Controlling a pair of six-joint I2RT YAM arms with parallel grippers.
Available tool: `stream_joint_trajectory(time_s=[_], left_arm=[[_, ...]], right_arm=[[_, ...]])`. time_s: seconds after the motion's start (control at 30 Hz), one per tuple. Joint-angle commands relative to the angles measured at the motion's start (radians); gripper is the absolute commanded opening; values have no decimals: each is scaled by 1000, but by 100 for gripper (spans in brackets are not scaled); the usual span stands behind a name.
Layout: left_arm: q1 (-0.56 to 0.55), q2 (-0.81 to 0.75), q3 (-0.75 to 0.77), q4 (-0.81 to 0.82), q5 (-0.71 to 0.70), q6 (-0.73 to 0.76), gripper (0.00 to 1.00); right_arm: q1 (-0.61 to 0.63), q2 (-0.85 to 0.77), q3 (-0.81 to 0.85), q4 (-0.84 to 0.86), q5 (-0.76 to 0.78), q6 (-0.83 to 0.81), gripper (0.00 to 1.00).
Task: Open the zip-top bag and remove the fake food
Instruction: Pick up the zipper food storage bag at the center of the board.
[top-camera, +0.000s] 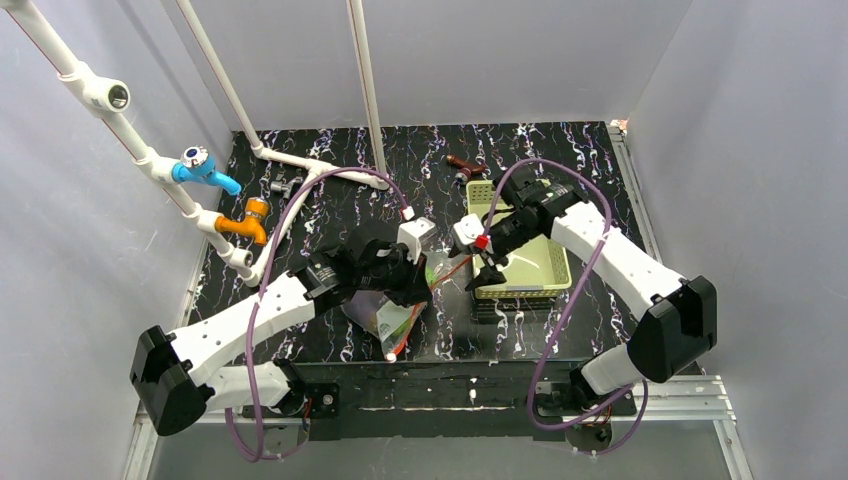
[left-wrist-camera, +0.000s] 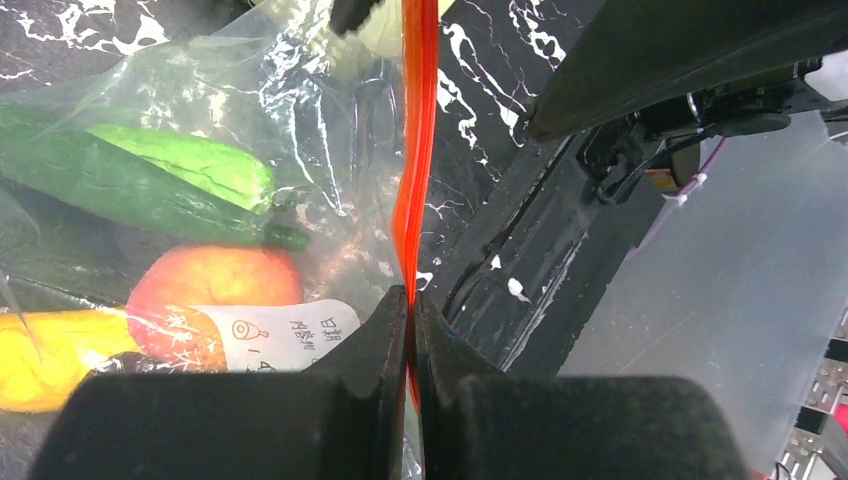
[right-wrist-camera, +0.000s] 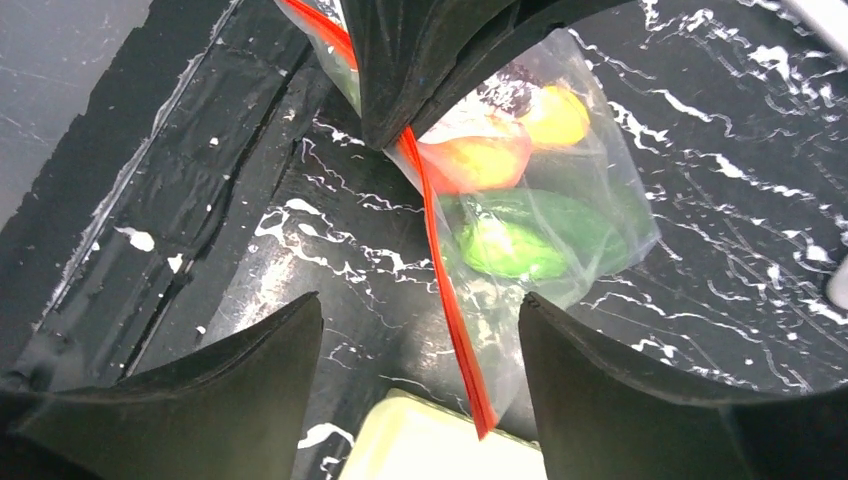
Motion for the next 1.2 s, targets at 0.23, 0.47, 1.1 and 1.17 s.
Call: stream_joint_trajectory(time_s=[0.23,0.47,1.1,1.17], left_arm=[[45,-67,-54,99,100,-78,0],[61,-78,-66,101,98,-91,0],[102,-266,-13,-60,-26,-36,95],[105,-302,10,-110,-62,-8,98]], right_arm=[[68,-30,-93,216,100,213,25],[68,-43,-107,254,89,295,1],[10,-55,-169,368,-15,467,1],[1,-52,-171,380,-27,484,1]])
